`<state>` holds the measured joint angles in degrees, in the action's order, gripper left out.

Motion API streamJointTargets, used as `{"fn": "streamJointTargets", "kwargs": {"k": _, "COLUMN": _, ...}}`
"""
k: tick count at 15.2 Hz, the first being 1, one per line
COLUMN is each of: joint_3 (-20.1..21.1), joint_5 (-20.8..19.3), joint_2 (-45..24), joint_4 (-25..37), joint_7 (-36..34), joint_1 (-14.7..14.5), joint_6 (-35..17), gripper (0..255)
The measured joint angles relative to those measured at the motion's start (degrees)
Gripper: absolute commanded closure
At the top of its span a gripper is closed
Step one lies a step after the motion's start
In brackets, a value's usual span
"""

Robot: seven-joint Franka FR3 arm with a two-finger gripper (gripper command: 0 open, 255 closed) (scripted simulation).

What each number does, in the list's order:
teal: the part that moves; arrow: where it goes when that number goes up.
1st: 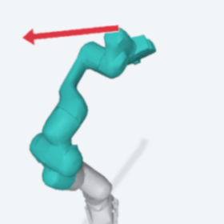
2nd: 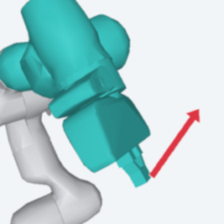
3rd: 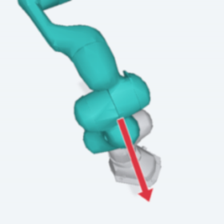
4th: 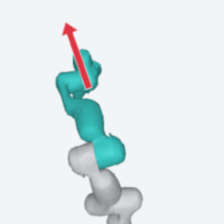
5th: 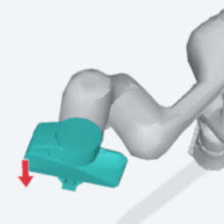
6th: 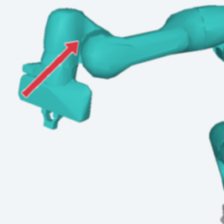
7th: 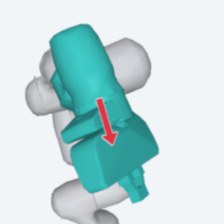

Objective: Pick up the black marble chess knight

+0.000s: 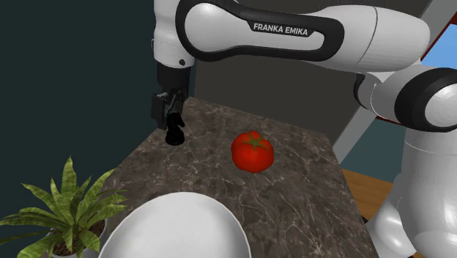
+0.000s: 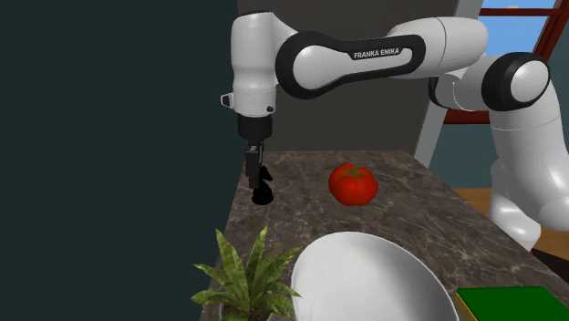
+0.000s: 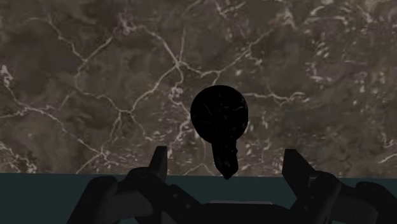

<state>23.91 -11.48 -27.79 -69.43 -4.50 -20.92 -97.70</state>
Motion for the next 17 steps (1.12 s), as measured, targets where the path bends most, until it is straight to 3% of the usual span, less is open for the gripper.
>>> {"fn": "streamJointTargets", "kwargs": {"k": 1, "joint_3": 0.0, "joint_5": 0.05, "joint_2": 0.18, "joint_4": -0.92, "joint_7": -0.04, "joint_1": 0.14, "joint_6": -0.73, "gripper": 0}}
{"fn": "streamJointTargets", "kwargs": {"k": 2, "joint_3": 0.0, "joint_5": 0.05, "joint_2": 0.19, "joint_4": -1.19, "joint_7": -0.04, "joint_1": 0.18, "joint_6": -0.98, "gripper": 255}}
{"fn": "streamJointTargets", "kwargs": {"k": 12, "joint_3": 0.0, "joint_5": 0.05, "joint_2": 0.24, "joint_4": -1.47, "joint_7": -0.05, "joint_1": 0.23, "joint_6": -1.29, "gripper": 255}}
{"fn": "streamJointTargets", "kwargs": {"k": 17, "joint_3": 0.03, "joint_5": -0.1, "joint_2": -0.33, "joint_4": 2.35, "joint_7": -0.01, "joint_1": -0.44, "joint_6": 1.98, "gripper": 255}}
